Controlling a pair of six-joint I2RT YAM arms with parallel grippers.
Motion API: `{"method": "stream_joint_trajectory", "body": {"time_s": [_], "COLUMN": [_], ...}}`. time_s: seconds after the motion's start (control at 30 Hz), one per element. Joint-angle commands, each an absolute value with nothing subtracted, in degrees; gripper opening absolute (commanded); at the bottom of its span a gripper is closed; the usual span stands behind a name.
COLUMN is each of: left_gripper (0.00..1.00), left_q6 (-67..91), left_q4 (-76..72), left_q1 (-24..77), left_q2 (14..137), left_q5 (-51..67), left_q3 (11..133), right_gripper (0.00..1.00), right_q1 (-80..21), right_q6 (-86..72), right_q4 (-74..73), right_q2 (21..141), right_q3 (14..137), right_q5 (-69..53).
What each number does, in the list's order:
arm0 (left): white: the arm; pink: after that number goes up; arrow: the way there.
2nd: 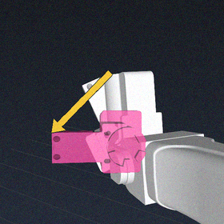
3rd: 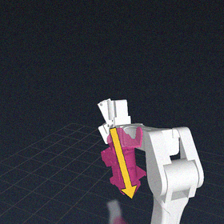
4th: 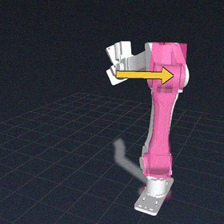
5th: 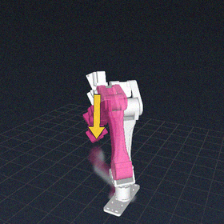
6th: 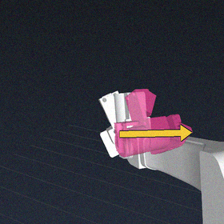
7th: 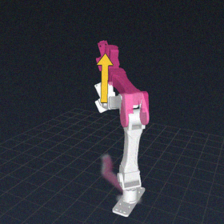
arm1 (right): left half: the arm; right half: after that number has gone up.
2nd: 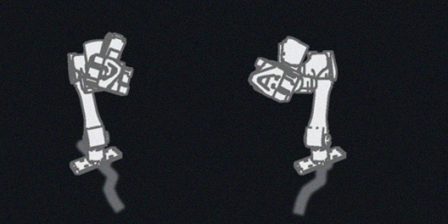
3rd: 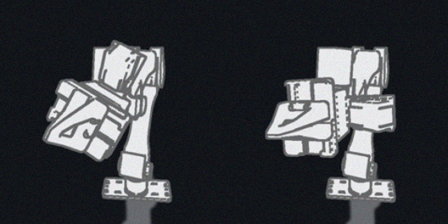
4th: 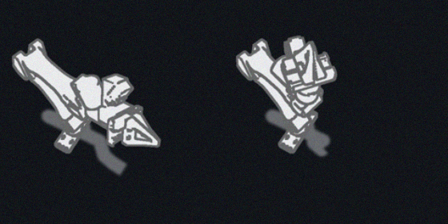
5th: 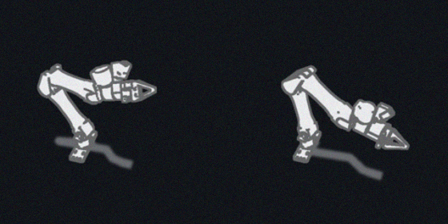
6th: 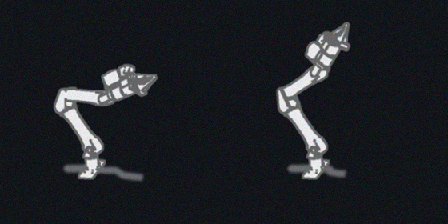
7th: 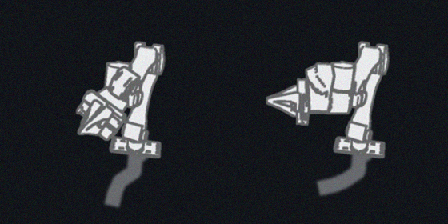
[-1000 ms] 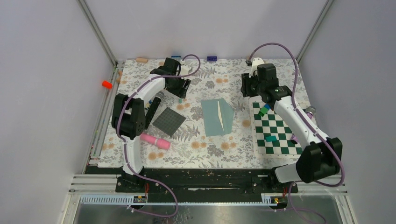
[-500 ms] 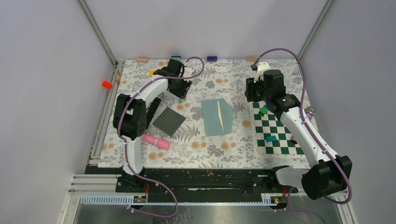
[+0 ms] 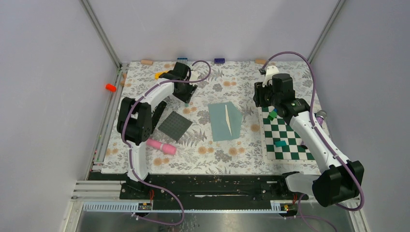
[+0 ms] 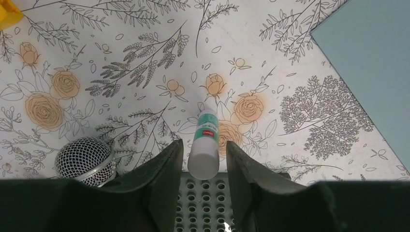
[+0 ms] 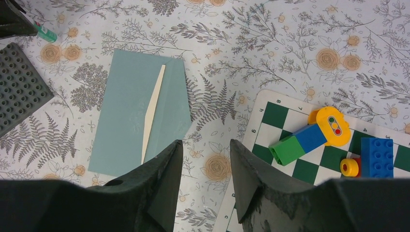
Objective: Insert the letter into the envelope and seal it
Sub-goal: Place the letter in the envelope, then pick up the solid glue from the center of the board.
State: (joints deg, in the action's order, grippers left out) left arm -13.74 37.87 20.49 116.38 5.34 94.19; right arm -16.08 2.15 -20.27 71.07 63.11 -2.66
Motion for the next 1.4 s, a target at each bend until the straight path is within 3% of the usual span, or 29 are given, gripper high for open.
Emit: {"method": "stream_joint_trajectory", "body": {"time_s": [0.0,0.2,0.27,0.47,0.57,0.77,0.97,1.07,1.37], "left_gripper": [0.38,0.08,0.04,0.05,0.06,0.07,0.07,0.06,0.07], "left_q6": [-14.59,-15.18,-15.29,-12.85,-8.93,0.88,22.34,32.03,46.84], "left_q4": [37.45,37.53,37.99,41.97,43.08,37.22,12.27,-0.36,-21.34], "left_q1": [20.48,20.60,20.70,20.71,20.81,22.55,23.29,23.54,25.11], "left_q2": [115.16,114.68,114.21,108.69,105.03,99.24,93.52,91.58,88.47], "left_q5": [3.56,5.76,6.94,19.30,31.73,49.37,59.16,60.45,62.09], "left_q3": [93.98,93.95,94.48,99.04,100.68,96.61,81.81,76.46,67.63], "right_gripper": [0.48,0.48,0.48,0.49,0.51,0.62,0.64,0.70,0.76], "right_q1": [-16.08,-16.08,-16.09,-16.00,-16.00,-16.13,-16.08,-16.09,-16.11], "right_q6": [2.02,2.10,2.15,2.32,2.05,1.09,-6.05,-12.17,-24.78], "right_q4": [-19.11,-18.71,-18.06,-10.00,-2.37,15.55,33.26,43.64,68.26], "right_q2": [69.92,70.23,70.13,67.66,65.23,59.43,58.10,58.56,64.44], "right_q3": [62.89,62.54,62.10,56.91,52.39,41.75,34.21,30.95,25.18], "right_q5": [-3.56,-4.31,-5.70,-22.71,-32.13,-43.06,-49.48,-50.35,-52.50]}}
